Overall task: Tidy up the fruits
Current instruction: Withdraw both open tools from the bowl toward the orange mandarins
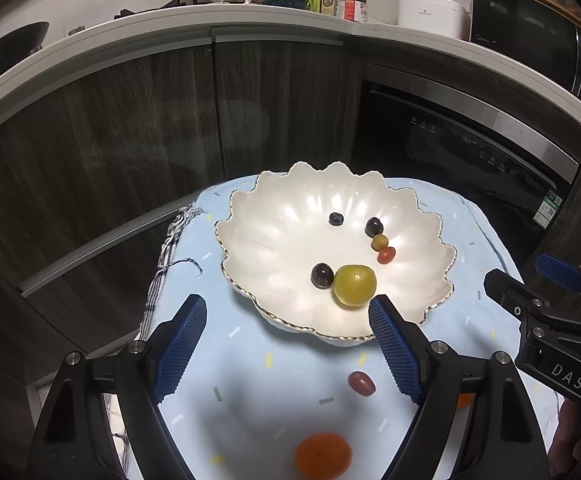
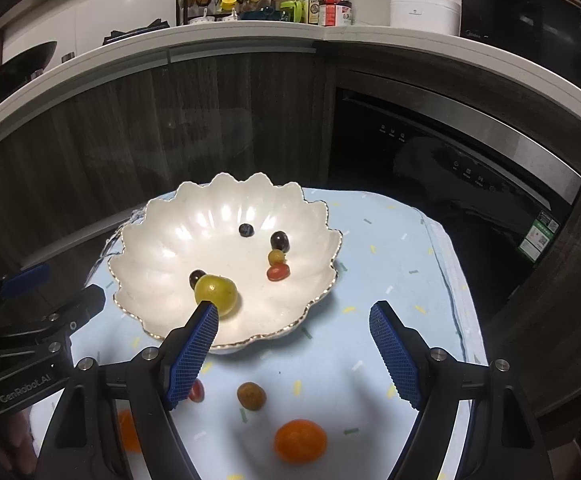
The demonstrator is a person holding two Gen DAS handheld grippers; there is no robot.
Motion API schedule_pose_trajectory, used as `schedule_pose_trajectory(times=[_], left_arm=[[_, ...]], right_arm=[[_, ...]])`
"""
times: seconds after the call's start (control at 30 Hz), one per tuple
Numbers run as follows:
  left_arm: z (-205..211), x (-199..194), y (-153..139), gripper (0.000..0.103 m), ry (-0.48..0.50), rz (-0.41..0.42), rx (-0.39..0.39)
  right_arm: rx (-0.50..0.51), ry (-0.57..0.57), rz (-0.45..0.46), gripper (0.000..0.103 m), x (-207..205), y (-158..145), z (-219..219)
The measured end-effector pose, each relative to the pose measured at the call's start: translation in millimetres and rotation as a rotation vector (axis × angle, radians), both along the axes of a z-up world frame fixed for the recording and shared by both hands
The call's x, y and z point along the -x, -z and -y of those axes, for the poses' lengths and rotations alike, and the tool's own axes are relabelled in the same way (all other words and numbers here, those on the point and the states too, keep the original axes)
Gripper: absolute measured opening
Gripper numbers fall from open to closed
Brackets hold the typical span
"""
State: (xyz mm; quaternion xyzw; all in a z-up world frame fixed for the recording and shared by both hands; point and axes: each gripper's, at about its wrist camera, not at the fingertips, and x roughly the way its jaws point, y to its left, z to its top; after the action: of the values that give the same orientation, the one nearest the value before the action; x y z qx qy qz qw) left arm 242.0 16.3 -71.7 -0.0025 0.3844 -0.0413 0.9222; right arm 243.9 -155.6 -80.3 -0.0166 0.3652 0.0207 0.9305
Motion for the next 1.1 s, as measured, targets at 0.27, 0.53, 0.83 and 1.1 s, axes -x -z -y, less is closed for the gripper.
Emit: schedule_pose_trajectory(times=[0.27, 0.53, 0.83, 1.1], left_arm=[[1, 12, -2, 0.083, -0.003, 0.004, 0.004], [5, 24, 2, 0.083, 0.001, -0.005, 0.004], [11, 41, 12, 0.083, 0.008, -0.023, 0.009], [17, 54, 24, 0.083, 0.019, -0.04, 0.002]], right_arm=[[0.004, 0.014, 0.012, 0.079, 14, -2, 6], [0.009, 0.02, 0.012, 0.079, 24, 2, 12], [0.007, 0.021, 0.006, 0.079, 35, 10, 21], [0.003, 0.004, -0.014, 0.079, 46, 25, 24]])
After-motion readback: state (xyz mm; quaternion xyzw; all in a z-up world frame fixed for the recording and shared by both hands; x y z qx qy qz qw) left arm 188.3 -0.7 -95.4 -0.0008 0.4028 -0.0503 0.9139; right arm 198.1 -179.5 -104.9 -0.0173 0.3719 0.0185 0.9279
